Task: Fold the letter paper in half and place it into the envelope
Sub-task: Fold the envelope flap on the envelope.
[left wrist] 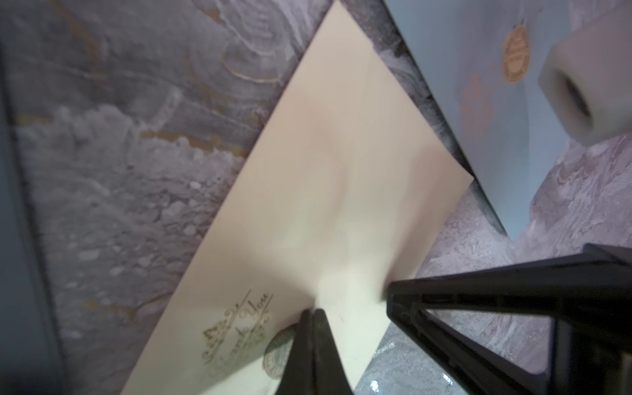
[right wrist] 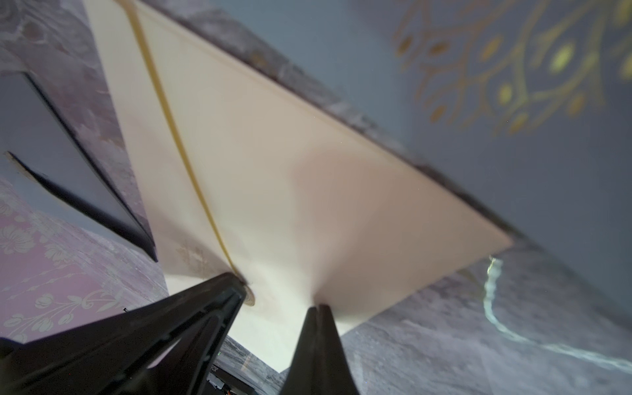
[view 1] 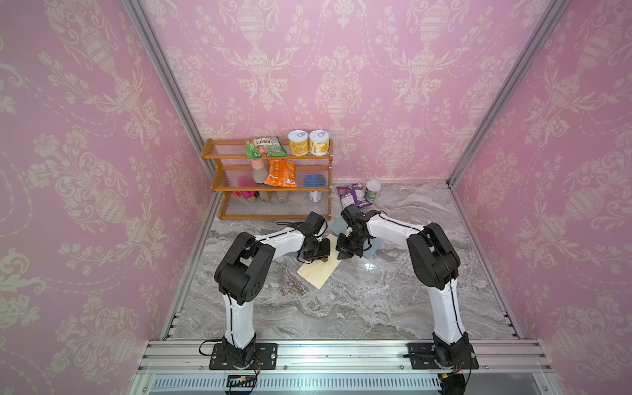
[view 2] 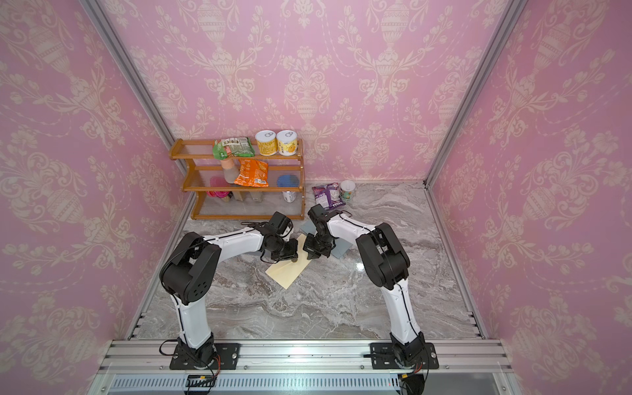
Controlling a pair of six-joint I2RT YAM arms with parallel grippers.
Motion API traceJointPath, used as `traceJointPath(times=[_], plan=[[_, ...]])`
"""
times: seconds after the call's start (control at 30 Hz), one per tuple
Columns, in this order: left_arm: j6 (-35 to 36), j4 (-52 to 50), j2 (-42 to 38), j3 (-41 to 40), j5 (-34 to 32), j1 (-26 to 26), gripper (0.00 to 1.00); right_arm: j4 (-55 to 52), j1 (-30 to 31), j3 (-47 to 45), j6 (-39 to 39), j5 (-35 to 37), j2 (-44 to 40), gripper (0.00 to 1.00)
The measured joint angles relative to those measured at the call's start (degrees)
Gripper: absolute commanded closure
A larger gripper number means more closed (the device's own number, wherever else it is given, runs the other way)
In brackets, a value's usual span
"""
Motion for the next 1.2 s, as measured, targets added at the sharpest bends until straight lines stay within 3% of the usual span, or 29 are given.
traceJointPath(times=[0.6, 1.03, 1.2], plan=[[5.2, -1.7, -6.2, -6.9, -2.8, -0.3, 1.0, 0.0, -0.1, 0.0, 0.5, -0.1, 0.0, 1.0], [2.3, -2.4, 0.8, 1.8, -0.4, -0.8, 1.0, 0.1, -0.1, -0.1, 1.3, -0.3, 0.0, 1.0], [1.9, -1.2, 1.2, 1.7, 0.0, -0.7, 1.0, 0.4, -0.3, -0.3, 1.3, -0.6, 0.0, 1.0]])
